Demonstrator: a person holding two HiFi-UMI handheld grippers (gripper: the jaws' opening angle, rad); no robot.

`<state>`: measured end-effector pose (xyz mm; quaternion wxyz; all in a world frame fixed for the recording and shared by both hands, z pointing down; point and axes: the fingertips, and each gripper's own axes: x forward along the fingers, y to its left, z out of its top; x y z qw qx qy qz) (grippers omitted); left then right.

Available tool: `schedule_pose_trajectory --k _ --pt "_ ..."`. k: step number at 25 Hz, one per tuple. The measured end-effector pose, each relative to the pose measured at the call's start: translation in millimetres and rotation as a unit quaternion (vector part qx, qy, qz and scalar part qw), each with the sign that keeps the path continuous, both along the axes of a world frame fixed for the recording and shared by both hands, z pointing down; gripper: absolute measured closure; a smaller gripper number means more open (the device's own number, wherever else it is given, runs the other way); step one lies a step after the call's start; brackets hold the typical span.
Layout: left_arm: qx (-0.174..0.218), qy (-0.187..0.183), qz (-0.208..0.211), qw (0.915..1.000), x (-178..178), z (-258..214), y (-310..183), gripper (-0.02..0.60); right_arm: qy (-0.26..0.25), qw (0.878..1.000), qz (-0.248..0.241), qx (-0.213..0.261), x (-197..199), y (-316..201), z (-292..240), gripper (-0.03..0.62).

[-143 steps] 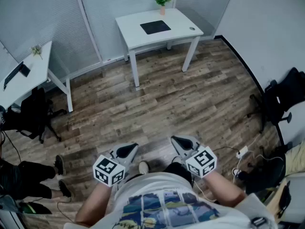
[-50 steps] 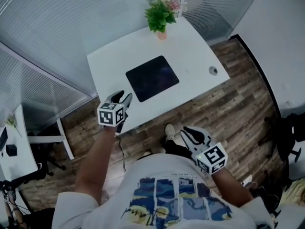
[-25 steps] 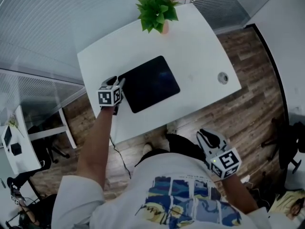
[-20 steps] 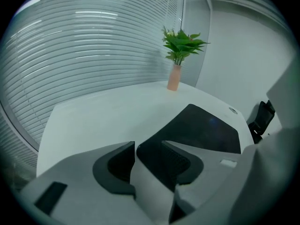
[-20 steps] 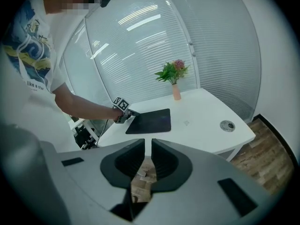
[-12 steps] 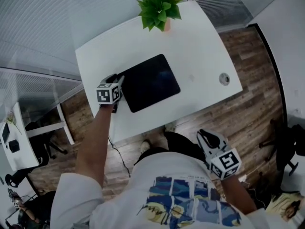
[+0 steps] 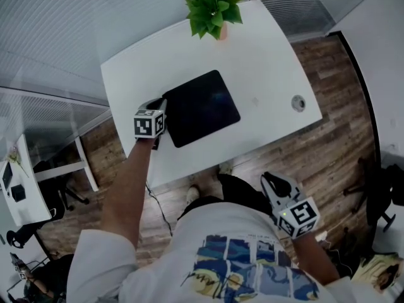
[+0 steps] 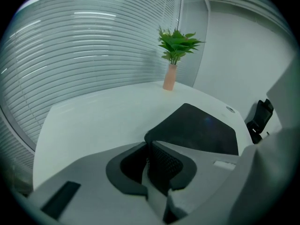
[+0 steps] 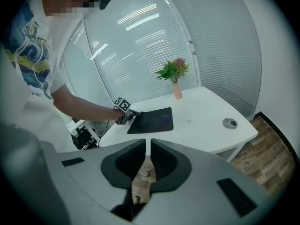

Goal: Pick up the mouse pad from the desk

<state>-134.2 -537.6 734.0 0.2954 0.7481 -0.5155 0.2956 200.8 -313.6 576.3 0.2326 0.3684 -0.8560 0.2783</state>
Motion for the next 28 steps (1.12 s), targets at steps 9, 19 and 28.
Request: schedule_pose_trajectory --k 9,19,28 --pt "0.006 0.008 0.020 0.9998 6 -28 9 0.554 -0.009 1.000 0.005 0.014 -11 13 -7 0.566" --pt "0.053 0.034 0.079 0.9949 33 -102 28 0.555 -0.015 0.999 0.000 0.044 -39 41 -17 0.569" --pt "0.088 0.056 0.132 0.9857 50 -161 55 0.555 -0.020 0.998 0.012 0.057 -66 80 -27 0.571"
